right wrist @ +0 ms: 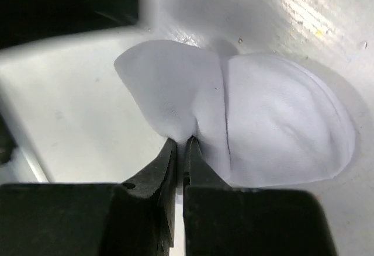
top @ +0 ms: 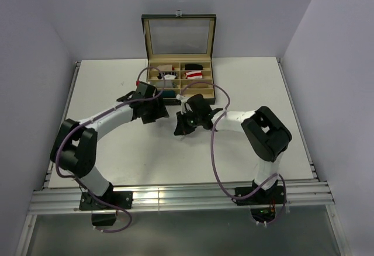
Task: Roll the socks
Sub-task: Roll the sock at the center of the board.
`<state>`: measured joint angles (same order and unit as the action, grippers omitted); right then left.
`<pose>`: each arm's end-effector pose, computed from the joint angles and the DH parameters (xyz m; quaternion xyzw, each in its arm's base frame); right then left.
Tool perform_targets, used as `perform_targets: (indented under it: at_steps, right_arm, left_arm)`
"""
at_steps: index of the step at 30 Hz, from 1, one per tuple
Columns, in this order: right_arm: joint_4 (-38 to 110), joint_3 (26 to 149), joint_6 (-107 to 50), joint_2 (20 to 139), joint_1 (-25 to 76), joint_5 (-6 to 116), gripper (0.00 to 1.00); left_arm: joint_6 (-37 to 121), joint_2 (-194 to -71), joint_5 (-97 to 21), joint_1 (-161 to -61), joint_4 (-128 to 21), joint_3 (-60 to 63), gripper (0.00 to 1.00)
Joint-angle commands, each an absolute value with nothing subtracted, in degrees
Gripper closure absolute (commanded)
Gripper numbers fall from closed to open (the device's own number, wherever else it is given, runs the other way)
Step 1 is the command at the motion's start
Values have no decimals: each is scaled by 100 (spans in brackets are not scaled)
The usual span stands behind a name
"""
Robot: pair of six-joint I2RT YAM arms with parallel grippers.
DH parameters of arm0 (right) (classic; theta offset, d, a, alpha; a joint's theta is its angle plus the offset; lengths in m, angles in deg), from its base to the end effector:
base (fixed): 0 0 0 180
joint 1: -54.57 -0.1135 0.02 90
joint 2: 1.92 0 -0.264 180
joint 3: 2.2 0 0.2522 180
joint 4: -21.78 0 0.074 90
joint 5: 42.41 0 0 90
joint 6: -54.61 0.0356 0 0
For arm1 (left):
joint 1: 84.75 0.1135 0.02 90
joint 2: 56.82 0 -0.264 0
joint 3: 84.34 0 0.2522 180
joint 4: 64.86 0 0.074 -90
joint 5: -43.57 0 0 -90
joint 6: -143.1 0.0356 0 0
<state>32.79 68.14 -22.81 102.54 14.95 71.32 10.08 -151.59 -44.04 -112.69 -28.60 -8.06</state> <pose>0.2758 0.2469 0.1521 -0.2878 0.8612 0.3350 0.2518 0.3035 -0.1627 0.2071 -0.1188 0.9454 -0.1919 0.2350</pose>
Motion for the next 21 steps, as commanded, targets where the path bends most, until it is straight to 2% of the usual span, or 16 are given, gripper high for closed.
perform_targets:
  at_steps: [1, 6, 13, 21]
  right_arm:
    - [4117, 6579, -1923, 10758, 1940, 8571, 100]
    - [3354, 6491, -1053, 11259, 2581, 10005, 100]
    - [2992, 6403, -674, 11690, 2908, 10217, 100]
    - [2965, 6430, -603, 11928, 2961, 10191, 100]
  left_arm:
    - [635, -14578, -4862, -11200, -3316, -1089, 27]
    - [635, -14041, -4583, -11191, -3721, -1634, 32]
    - [521, -13979, -4424, -11673, -4177, -2276, 34]
    - [362, -14612, -4459, -12043, -4713, -2171, 35]
